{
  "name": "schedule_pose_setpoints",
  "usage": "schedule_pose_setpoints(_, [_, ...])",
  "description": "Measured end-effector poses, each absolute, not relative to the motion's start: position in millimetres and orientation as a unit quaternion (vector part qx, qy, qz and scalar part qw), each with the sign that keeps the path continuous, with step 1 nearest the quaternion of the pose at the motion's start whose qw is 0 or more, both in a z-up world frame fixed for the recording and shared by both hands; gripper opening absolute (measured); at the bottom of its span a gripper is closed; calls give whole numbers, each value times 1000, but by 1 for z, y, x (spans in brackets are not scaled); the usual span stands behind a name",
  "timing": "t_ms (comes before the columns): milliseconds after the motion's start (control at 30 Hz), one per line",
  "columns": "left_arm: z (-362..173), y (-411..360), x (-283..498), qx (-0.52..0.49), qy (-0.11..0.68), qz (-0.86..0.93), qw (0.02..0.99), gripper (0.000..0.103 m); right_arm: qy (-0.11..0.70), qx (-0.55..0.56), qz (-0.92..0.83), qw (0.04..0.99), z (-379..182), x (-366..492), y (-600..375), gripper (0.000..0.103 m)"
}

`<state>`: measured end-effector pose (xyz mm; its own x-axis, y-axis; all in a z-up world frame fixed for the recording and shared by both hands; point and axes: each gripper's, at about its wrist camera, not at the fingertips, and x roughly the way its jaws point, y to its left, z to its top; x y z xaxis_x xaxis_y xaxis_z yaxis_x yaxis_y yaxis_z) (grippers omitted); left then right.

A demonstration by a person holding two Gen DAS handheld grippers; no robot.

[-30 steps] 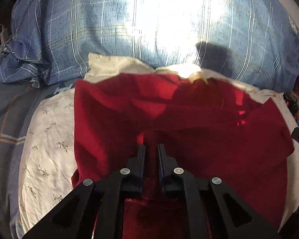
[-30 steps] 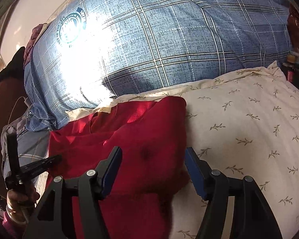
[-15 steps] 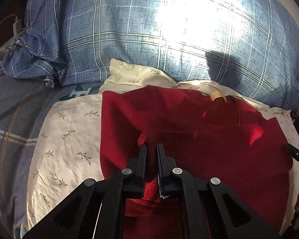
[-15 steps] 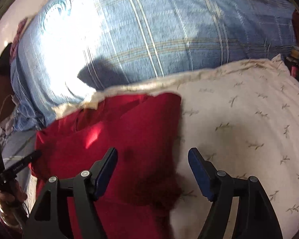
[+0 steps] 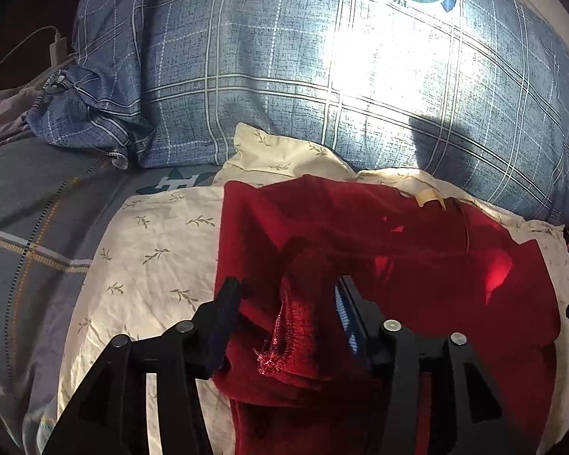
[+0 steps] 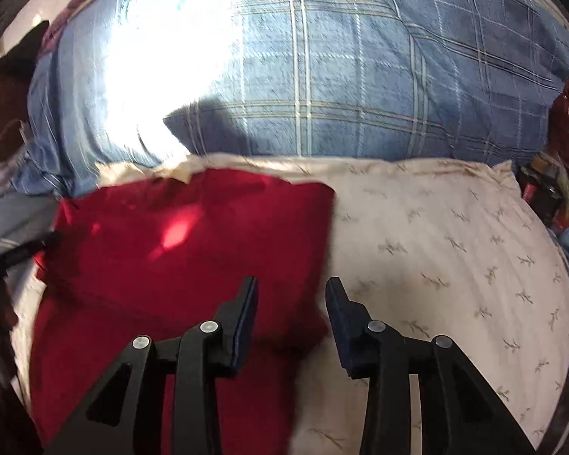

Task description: Fold small clothes

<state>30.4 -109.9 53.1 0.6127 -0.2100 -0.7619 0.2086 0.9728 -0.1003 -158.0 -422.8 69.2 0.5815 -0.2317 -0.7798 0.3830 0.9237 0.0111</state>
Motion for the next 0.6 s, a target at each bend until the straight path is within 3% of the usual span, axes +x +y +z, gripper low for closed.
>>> schedule_pose_setpoints(200, [39, -121, 39, 25, 432, -88, 897, 54, 437, 89, -141, 884, 45, -105, -416, 35])
schedule_pose_setpoints(367, [24, -128, 48, 39, 433, -78, 897, 60, 448, 93, -192, 869, 15, -78, -442, 34])
schedule_pose_setpoints(600, [19, -131, 51, 46, 424, -78, 901, 62, 427, 90, -178, 882, 42, -105, -426, 39])
